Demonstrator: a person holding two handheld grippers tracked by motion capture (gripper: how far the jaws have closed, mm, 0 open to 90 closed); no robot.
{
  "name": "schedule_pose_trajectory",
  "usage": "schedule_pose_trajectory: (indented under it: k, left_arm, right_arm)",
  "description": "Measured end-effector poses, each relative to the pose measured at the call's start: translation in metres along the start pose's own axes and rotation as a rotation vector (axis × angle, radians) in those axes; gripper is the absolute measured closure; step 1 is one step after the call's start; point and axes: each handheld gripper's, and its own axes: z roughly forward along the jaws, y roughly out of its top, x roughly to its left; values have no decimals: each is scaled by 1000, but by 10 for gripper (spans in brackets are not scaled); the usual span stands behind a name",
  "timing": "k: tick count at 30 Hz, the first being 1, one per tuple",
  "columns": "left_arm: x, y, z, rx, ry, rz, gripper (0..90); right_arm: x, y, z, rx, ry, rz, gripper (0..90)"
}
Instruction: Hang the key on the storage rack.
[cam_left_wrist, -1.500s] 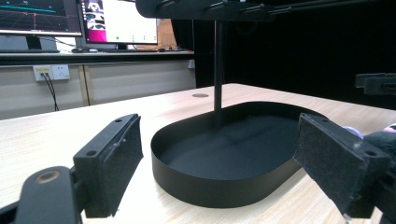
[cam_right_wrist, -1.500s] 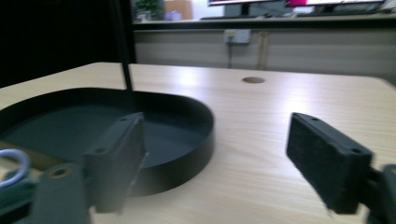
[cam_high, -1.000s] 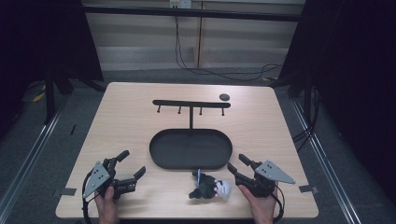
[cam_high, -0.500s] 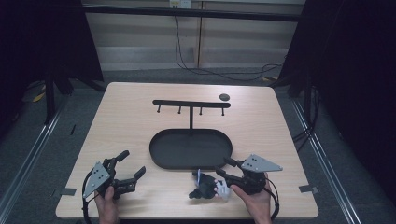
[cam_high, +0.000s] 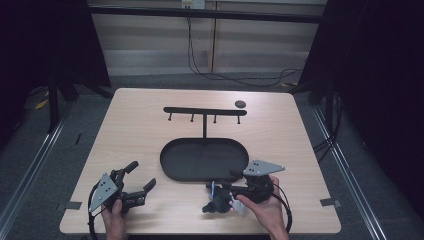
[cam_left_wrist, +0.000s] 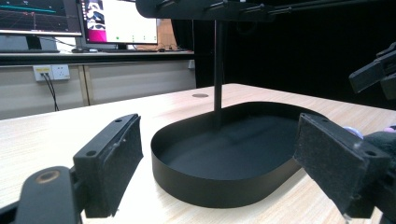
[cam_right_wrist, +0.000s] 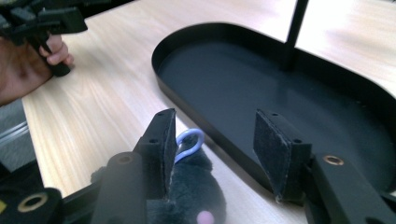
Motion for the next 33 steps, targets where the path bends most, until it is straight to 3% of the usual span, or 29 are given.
schedule_pose_trajectory:
  k: [1,6,9,17,22,27,33]
  left_arm:
    - [0,0,0,1,-2,0,151]
    - [0,0,0,1,-2,0,151]
    - [0,0,0,0,0,0,151]
    - [0,0,0,1,-2,0,151]
    - [0,0,0,0,1,0,151]
    - [0,0,0,1,-2,0,151]
    - [0,0,0,1,-2,0,151]
  right_arm:
    - [1,4,4,25,30,5,496]
    - [3,9,15,104,71,-8,522]
    - [3,12,26,176,111,-4,594]
    - [3,16,45,278,124,-2,558]
    - [3,14,52,310,121,2,568]
    - [5,11,58,328,129,9,659]
    - [11,12,64,362,167,-30,711]
